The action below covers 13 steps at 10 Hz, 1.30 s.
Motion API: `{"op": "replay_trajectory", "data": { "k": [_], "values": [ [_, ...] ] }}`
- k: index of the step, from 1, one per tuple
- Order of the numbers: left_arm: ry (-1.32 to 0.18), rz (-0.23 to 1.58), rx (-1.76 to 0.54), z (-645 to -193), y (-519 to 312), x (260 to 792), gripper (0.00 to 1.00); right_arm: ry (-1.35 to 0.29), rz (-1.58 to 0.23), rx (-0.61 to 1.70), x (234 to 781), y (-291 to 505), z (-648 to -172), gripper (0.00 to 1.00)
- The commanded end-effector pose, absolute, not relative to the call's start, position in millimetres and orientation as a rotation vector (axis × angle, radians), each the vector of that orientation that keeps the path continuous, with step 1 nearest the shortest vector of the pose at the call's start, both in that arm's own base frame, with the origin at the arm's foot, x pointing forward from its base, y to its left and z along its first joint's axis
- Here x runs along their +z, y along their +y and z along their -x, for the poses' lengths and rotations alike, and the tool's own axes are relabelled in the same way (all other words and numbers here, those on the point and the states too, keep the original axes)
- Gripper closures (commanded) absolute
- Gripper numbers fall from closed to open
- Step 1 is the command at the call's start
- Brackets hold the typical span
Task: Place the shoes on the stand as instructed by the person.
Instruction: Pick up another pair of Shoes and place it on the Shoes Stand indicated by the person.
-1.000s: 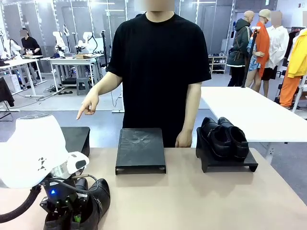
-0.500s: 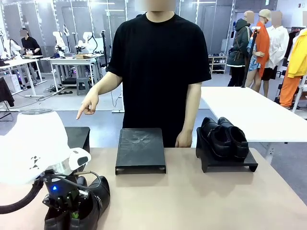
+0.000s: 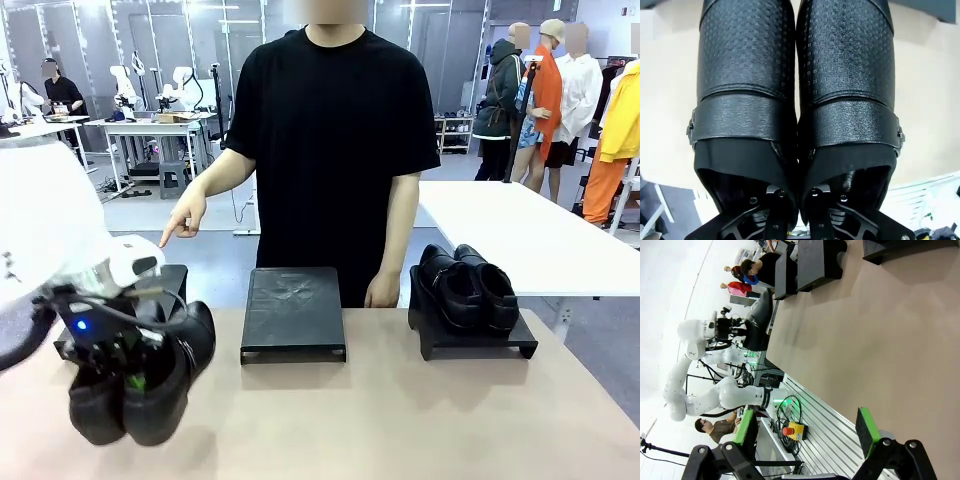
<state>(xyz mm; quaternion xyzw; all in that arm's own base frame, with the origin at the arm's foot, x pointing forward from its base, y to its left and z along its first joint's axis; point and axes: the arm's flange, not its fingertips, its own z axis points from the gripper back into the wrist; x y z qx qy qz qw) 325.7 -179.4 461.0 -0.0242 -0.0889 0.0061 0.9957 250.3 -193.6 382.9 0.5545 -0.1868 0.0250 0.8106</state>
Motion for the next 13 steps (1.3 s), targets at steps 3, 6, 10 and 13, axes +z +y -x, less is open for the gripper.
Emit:
{"op": "replay_trajectory", "data": {
  "k": [3, 6, 10, 13],
  "values": [
    [-0.252, 0.012, -0.006, -328.1, -157.4, 499.6, 0.98, -0.404, -1.186, 0.071, 383.0, -194.4, -247.9, 0.0],
    [-0.239, 0.02, 0.01, -325.0, -159.0, 493.9, 0.98, -0.404, -1.186, 0.071, 383.0, -194.4, -247.9, 0.0],
    [-0.298, -0.01, 0.013, -360.5, -134.9, 517.2, 0.92, -0.404, -1.186, 0.071, 383.0, -194.4, -247.9, 0.0],
    [-0.346, -0.055, 0.039, -419.5, -108.8, 531.6, 0.92, -0.404, -1.186, 0.071, 383.0, -194.4, -247.9, 0.0]
  ]
}}
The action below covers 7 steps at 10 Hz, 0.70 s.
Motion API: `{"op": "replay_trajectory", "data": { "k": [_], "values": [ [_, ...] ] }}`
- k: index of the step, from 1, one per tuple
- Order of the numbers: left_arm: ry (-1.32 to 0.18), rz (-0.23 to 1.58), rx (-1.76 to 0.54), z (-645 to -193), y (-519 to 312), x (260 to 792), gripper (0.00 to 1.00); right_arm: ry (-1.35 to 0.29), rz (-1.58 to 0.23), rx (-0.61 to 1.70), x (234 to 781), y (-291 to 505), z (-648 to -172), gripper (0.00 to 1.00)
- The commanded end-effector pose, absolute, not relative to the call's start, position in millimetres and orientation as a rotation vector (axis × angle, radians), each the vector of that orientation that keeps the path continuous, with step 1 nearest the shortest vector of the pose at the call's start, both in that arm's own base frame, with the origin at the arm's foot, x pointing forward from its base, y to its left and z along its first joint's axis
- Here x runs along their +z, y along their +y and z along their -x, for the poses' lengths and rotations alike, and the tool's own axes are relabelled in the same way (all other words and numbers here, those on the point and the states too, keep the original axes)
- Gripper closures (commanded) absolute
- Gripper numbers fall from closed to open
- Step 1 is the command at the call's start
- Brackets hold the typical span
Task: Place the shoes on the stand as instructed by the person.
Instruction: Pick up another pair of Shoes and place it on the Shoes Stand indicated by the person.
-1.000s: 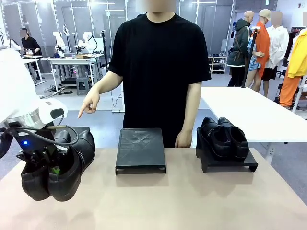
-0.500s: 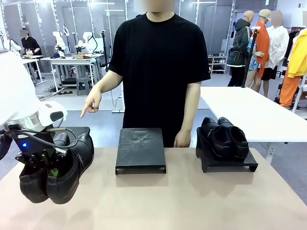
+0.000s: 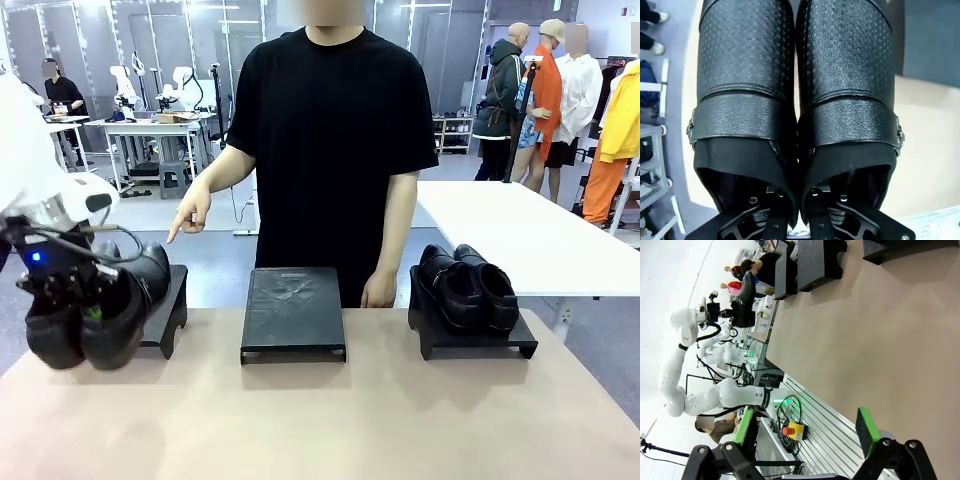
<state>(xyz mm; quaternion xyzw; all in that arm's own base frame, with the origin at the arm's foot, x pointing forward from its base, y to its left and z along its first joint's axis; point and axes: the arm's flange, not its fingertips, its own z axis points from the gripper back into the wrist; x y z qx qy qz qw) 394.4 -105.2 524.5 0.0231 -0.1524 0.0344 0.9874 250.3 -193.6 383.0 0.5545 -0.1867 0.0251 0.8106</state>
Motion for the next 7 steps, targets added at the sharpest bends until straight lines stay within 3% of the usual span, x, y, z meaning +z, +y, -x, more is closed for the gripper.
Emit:
{"op": "replay_trajectory", "data": {
  "k": [1, 7],
  "values": [
    [-0.341, -0.048, 0.022, -437.5, -99.3, 530.0, 0.92, -0.404, -1.186, 0.071, 383.0, -194.4, -247.9, 0.0],
    [-0.407, -0.071, -0.046, -532.3, -42.3, 487.7, 0.92, -0.404, -1.186, 0.071, 383.0, -194.4, -247.9, 0.0]
  ]
}}
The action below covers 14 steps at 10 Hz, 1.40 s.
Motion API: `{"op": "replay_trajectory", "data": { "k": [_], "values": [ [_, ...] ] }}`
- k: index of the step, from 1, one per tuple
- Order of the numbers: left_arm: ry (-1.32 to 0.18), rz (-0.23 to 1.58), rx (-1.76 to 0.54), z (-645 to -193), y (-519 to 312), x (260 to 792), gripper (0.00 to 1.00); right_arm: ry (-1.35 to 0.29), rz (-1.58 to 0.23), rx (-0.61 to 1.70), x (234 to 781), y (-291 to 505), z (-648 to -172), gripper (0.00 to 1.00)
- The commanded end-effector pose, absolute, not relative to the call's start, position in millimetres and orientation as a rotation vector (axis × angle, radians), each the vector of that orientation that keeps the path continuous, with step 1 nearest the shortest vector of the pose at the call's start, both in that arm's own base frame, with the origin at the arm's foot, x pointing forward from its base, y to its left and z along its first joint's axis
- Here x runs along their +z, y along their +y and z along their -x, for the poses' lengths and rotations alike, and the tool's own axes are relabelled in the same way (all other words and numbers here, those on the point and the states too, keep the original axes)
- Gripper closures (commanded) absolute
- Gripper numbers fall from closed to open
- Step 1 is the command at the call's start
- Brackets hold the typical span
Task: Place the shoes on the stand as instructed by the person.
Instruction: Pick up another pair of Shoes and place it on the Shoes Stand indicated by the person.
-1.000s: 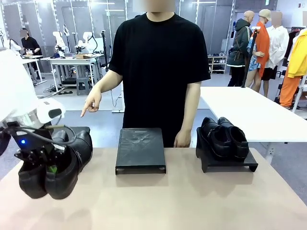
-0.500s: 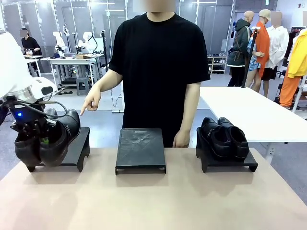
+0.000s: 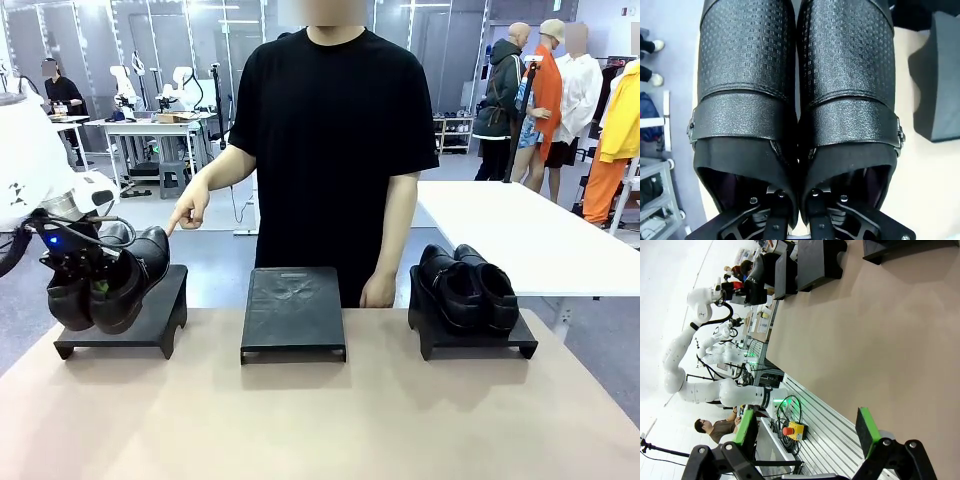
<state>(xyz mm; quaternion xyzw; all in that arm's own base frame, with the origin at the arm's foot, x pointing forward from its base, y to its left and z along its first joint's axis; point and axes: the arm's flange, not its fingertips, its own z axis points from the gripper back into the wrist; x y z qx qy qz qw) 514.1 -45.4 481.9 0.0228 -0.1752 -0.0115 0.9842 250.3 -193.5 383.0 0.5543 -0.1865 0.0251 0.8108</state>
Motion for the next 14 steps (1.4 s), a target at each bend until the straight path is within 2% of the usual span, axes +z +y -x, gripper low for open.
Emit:
{"op": "replay_trajectory", "data": {
  "k": [1, 5, 10, 11, 12, 13, 14],
  "values": [
    [-0.4, -0.043, -0.053, -542.4, -35.5, 482.4, 0.92, -0.404, -1.186, 0.071, 383.0, -194.4, -247.9, 0.0],
    [-0.34, -0.006, -0.059, -582.2, -20.1, 449.6, 0.92, -0.404, -1.186, 0.071, 383.0, -194.4, -247.9, 0.0],
    [-0.353, 0.001, -0.059, -599.8, -18.7, 427.4, 0.92, -0.404, -1.186, 0.071, 383.0, -194.4, -247.9, 0.0],
    [-0.356, 0.0, -0.05, -599.9, -17.6, 426.7, 0.55, -0.404, -1.186, 0.071, 383.0, -194.4, -247.9, 0.0],
    [-0.363, 0.005, -0.038, -600.8, -16.6, 426.3, 0.56, -0.404, -1.186, 0.071, 383.0, -194.4, -247.9, 0.0],
    [-0.367, 0.007, -0.036, -601.5, -16.8, 425.7, 0.21, -0.404, -1.186, 0.071, 383.0, -194.4, -247.9, 0.0],
    [-0.369, 0.012, -0.032, -600.0, -17.4, 426.3, 0.54, -0.404, -1.186, 0.071, 383.0, -194.4, -247.9, 0.0]
  ]
}}
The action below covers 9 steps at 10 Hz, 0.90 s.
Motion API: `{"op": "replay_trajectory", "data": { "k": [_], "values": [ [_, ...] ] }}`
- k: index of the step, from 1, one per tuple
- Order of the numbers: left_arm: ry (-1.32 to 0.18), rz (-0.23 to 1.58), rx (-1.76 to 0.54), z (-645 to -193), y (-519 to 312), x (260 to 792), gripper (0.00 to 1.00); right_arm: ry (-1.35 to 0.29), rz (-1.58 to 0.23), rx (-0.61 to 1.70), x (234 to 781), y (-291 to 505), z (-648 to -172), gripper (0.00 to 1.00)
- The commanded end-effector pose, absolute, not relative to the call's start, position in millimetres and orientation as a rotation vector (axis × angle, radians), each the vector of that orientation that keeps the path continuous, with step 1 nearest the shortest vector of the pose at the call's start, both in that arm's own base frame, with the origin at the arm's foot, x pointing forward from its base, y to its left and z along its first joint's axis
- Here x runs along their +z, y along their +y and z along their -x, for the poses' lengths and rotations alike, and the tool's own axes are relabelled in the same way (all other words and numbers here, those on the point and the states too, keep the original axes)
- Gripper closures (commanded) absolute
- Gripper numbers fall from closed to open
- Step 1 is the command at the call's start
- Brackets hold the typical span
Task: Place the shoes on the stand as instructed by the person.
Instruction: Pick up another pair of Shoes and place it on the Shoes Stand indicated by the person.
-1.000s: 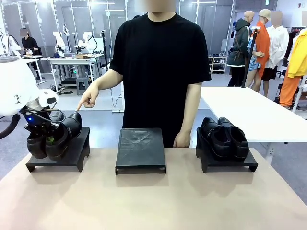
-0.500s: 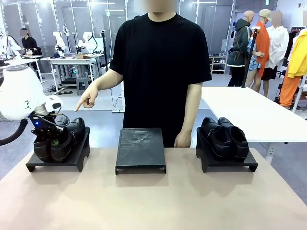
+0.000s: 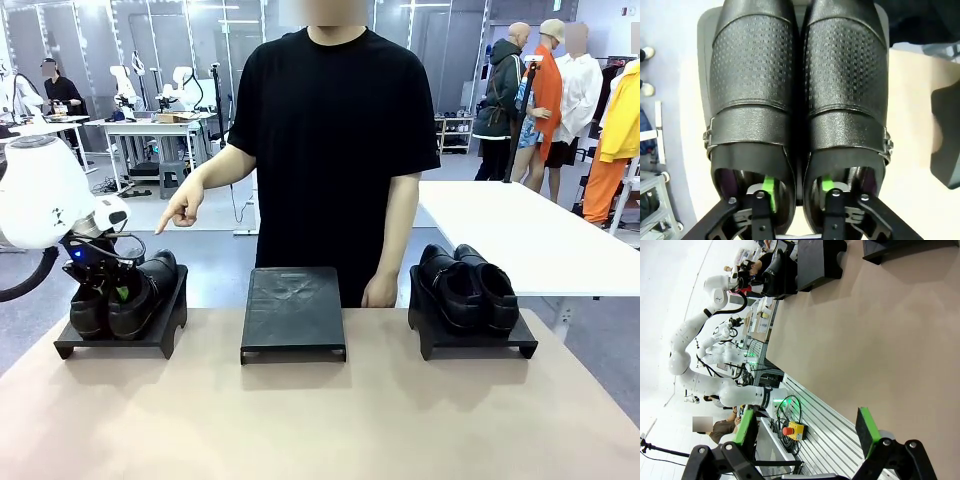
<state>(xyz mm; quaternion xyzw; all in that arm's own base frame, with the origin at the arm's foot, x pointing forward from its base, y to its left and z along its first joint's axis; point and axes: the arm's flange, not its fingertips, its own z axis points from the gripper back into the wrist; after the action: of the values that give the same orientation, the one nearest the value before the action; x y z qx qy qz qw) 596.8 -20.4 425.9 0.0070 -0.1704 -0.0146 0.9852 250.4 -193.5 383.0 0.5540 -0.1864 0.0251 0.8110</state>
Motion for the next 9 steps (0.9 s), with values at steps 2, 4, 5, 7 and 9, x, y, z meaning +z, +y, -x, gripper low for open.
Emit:
{"op": "replay_trajectory", "data": {
  "k": [2, 4, 5, 7, 9],
  "values": [
    [-0.371, 0.007, -0.025, -596.9, -17.8, 429.7, 0.21, -0.404, -1.186, 0.071, 383.0, -194.4, -247.9, 0.0],
    [-0.378, 0.008, -0.014, -594.1, -17.3, 433.5, 0.0, -0.404, -1.186, 0.071, 383.0, -194.4, -247.9, 0.0],
    [-0.367, -0.006, -0.006, -591.1, -18.7, 434.2, 0.0, -0.404, -1.186, 0.071, 383.0, -194.4, -247.9, 0.0],
    [-0.363, -0.022, 0.008, -581.5, -20.1, 435.9, 0.0, -0.404, -1.186, 0.071, 383.0, -194.4, -247.9, 0.0],
    [-0.358, -0.012, -0.023, -595.6, -19.8, 433.1, 0.0, -0.404, -1.186, 0.071, 383.0, -194.4, -247.9, 0.0]
  ]
}}
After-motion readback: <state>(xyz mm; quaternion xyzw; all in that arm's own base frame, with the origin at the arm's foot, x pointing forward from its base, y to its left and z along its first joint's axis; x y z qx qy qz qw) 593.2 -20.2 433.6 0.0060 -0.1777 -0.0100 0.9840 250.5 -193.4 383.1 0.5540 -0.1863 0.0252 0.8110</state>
